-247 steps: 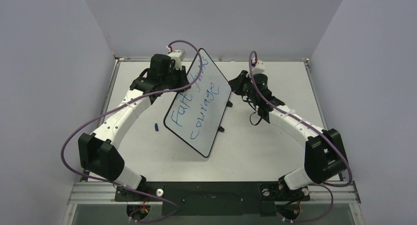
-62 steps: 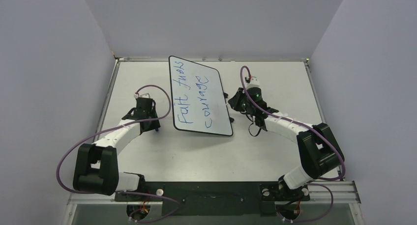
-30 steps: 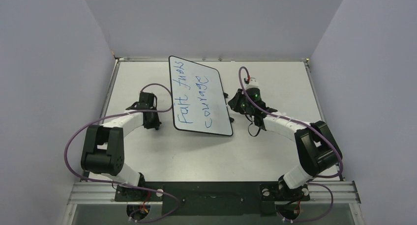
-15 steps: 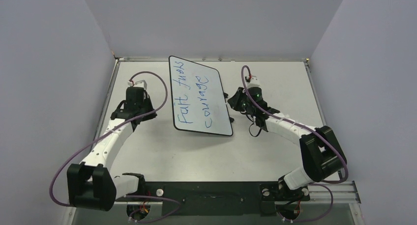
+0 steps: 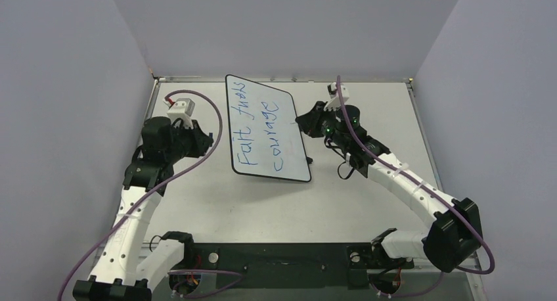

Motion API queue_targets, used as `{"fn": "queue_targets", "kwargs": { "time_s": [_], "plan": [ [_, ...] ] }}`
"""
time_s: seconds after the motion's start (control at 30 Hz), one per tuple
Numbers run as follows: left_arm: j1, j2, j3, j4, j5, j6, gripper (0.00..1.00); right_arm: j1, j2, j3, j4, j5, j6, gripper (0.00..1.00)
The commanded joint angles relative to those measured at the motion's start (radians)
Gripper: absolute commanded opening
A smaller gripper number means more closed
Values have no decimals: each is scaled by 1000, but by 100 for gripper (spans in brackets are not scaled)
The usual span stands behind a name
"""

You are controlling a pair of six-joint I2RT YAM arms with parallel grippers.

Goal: Write a sentence on the whiteboard
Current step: Close the whiteboard marker at the center of the board.

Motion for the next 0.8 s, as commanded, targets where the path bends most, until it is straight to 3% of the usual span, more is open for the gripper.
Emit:
{"fn": "queue_targets", "kwargs": {
  "time_s": [0.0, 0.33, 0.77],
  "plan": [
    [1, -31, 58, 27, 214, 99, 0, 51, -60, 101, -60, -77, -30, 0],
    [-48, -70, 18, 162, 578, 148, 0, 119, -79, 216, -120, -346, -8, 0],
    [-155, -87, -26, 207, 721, 194, 0, 220, -35, 322, -200, -457, -61, 0]
  ]
}}
